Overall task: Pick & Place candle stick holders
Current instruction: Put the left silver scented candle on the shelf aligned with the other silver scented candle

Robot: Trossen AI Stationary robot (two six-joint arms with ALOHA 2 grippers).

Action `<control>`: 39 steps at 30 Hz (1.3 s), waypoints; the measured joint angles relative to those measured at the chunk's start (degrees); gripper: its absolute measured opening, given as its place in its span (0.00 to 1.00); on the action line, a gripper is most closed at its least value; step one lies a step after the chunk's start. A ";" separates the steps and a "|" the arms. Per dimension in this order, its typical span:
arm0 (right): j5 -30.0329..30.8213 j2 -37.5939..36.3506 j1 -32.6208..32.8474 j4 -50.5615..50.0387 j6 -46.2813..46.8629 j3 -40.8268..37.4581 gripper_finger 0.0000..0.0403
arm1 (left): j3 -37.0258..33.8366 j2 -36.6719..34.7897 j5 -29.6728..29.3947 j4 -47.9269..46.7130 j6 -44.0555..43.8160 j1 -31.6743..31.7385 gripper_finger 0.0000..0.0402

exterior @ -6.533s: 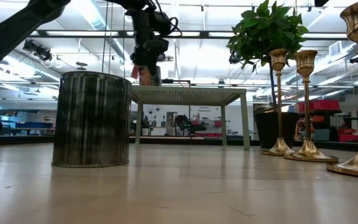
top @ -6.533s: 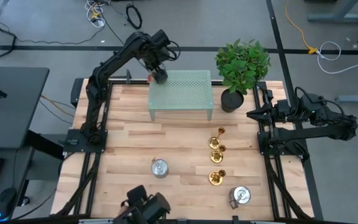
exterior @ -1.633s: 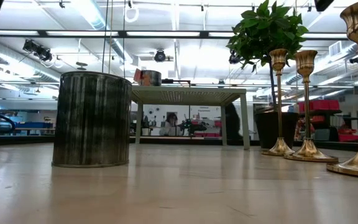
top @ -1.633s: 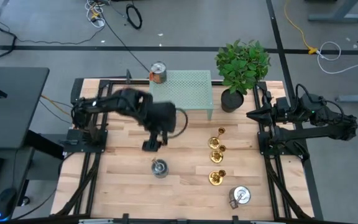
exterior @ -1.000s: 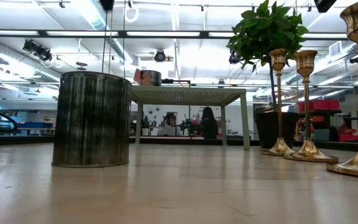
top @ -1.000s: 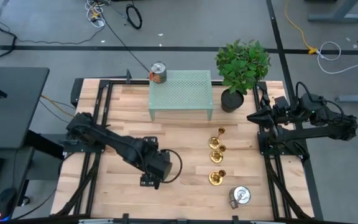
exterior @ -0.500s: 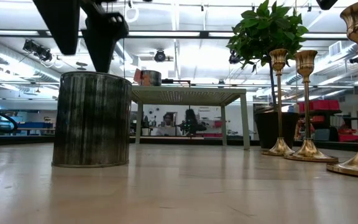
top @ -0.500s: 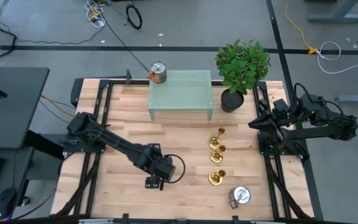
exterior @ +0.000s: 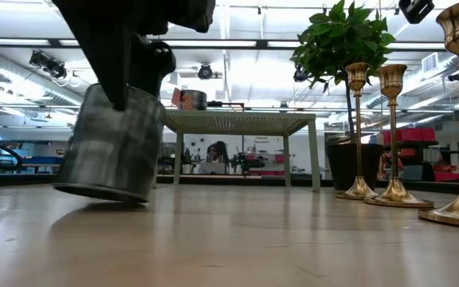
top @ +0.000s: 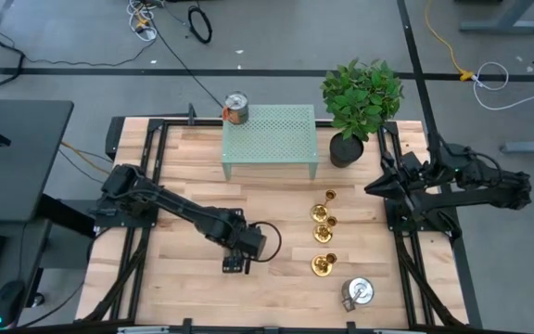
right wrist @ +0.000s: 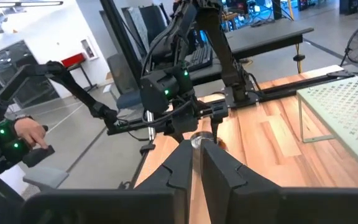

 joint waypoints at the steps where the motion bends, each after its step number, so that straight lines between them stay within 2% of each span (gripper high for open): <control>1: 0.01 0.00 0.00 0.07 0.00 -0.25 0.09 | 0.12 0.09 0.49 -0.19 0.02 -0.05 0.98; 11: 0.10 0.00 0.00 2.13 0.00 -1.63 0.09 | 0.99 0.11 1.34 -1.00 0.46 -0.09 0.98; 34: 0.08 0.00 0.00 2.19 0.00 -1.63 0.09 | 1.03 -1.09 -3.83 -4.28 1.57 0.11 0.98; 39: 0.02 0.00 0.00 2.19 0.00 -1.63 0.09 | 1.03 -1.09 -0.79 -4.31 1.83 0.77 0.98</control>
